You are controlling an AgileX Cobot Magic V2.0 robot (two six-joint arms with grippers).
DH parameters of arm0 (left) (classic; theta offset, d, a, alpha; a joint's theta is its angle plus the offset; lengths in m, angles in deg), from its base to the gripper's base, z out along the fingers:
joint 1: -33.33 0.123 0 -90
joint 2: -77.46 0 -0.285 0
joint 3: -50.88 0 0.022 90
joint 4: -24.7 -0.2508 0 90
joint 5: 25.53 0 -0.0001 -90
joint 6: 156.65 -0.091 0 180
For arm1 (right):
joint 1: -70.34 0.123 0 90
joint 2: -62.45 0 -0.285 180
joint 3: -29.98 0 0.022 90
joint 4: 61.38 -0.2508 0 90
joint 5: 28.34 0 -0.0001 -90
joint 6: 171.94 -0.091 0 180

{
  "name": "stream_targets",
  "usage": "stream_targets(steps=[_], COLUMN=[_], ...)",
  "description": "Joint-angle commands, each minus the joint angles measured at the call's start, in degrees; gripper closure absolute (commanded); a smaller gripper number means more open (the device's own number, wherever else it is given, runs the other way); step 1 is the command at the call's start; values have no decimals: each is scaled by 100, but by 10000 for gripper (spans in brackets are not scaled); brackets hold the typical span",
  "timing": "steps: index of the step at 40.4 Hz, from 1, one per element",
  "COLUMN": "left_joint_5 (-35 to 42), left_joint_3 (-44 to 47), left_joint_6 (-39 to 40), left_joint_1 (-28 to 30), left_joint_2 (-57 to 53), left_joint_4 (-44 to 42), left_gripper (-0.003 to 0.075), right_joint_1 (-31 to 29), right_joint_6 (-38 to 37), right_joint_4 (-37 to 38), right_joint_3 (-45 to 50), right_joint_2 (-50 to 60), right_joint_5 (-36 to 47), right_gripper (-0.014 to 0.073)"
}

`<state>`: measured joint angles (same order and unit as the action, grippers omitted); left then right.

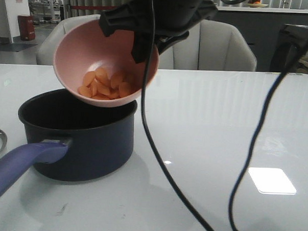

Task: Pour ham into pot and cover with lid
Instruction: 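Lift the pink bowl and carry it over the saucepan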

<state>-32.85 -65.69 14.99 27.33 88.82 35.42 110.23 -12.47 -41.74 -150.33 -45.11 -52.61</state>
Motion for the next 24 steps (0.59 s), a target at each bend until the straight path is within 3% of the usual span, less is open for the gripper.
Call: stream_targets(steps=[1,11,24], left_joint_5=[424,424,424], left_joint_3=[-149,-149,-149], left_joint_6=[13,13,13], left_joint_1=[-45,-45,-45], left_joint_2=[74,74,74], left_joint_4=[49,49,49], left_gripper=[220,220,220], right_joint_1=[12,12,-175], right_joint_6=[-467,-640,-647], right_joint_4=[643,1158,1144], right_joint_3=[-252,-252,-232], right_joint_2=[195,54,5], right_joint_5=[998,2115,2656], right_gripper=[450,450,450])
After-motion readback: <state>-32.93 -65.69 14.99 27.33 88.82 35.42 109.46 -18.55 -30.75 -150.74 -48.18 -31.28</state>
